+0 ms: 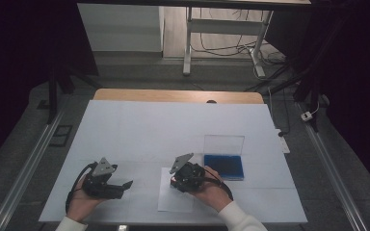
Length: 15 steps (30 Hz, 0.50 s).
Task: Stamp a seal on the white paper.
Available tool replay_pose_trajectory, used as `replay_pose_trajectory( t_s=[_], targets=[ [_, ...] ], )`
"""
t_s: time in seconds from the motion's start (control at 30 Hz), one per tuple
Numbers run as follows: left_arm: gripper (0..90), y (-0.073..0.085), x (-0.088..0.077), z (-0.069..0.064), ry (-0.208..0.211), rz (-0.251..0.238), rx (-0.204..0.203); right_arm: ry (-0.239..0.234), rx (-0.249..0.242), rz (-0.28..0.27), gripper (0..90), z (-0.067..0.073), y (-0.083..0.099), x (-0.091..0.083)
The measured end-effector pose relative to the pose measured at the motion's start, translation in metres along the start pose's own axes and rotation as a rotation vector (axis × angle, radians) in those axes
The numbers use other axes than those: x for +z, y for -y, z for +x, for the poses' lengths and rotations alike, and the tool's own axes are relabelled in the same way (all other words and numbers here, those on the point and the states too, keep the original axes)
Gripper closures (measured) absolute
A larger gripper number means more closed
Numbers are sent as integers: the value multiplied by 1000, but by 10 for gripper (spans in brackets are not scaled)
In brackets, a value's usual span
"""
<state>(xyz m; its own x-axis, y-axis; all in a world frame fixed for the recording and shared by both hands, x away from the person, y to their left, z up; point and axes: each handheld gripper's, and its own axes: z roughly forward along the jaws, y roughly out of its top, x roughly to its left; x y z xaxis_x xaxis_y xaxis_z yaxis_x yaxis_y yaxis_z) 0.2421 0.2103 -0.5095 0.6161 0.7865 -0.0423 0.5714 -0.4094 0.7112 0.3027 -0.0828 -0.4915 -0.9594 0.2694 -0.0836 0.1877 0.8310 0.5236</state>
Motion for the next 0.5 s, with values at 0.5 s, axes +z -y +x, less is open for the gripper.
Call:
replay_pose_trajectory(
  t_s=[0.5],
  targets=[
    [177, 0, 3, -2, 6, 9, 2, 1, -3, -7, 709, 1, 1, 1]
  ],
)
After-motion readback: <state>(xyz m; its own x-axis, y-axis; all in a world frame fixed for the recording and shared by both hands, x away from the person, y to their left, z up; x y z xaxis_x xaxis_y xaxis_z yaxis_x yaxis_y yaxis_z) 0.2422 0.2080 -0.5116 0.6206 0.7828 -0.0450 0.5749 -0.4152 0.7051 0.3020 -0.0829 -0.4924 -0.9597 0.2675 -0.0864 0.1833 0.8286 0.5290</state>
